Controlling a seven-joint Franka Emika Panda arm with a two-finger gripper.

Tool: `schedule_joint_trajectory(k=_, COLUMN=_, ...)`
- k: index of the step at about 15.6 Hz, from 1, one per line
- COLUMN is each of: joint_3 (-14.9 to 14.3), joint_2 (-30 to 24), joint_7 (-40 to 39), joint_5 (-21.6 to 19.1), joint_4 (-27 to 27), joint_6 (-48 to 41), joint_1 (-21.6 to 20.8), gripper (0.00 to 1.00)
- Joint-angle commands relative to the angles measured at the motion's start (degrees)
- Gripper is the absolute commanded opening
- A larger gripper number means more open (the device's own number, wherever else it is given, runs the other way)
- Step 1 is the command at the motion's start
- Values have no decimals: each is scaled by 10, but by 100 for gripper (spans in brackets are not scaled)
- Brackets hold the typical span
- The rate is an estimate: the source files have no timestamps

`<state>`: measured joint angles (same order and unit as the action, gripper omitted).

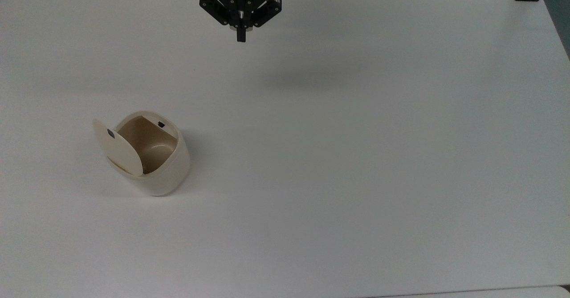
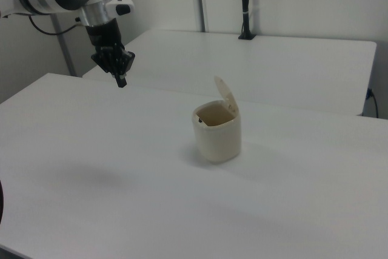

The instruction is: Open the trash bin

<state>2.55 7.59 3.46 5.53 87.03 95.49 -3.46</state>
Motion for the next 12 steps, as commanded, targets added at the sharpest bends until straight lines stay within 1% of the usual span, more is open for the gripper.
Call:
schedule_joint_trajectory(k=1, joint_3=-35, joint_2=-24, joint_7=-57, joint_5=-3, joint_4=23, joint_6=-9, joint_1=-29, gripper=11)
schedule_joint_trajectory(k=2, joint_3=-53, joint_2=-24, joint_7=-57, joint_5=-4, joint_4=23, joint_6=-9, joint_1=-43, gripper=15)
schedule_joint_trajectory(k=3, joint_3=-61, joint_2=-24, joint_7=-57, joint_5=-4, joint_4=23, joint_6=-9, joint_1=-49, gripper=19)
schedule_joint_trajectory(k=4, joint_3=-61, joint_2=-24, joint_7=-57, joint_5=-5, joint_4=22, joint_6=-9, joint_1=-47, gripper=33)
schedule_joint_trajectory(k=6, joint_3=-62, joint_2=-23, joint_7=-57, joint_5=-5, joint_4=22, joint_6=-8, joint_1=-44, gripper=91)
schedule_joint_trajectory(k=7, joint_3=-62, joint_2=-23, joint_7=-57, joint_5=-4, joint_4=22, joint_6=-8, joint_1=-44, gripper=99)
schedule_joint_trajectory(k=12, joint_3=-62, joint_2=-25, joint_7=-49, joint_5=-4, joint_4=23, joint_6=-10, joint_1=-44, gripper=100)
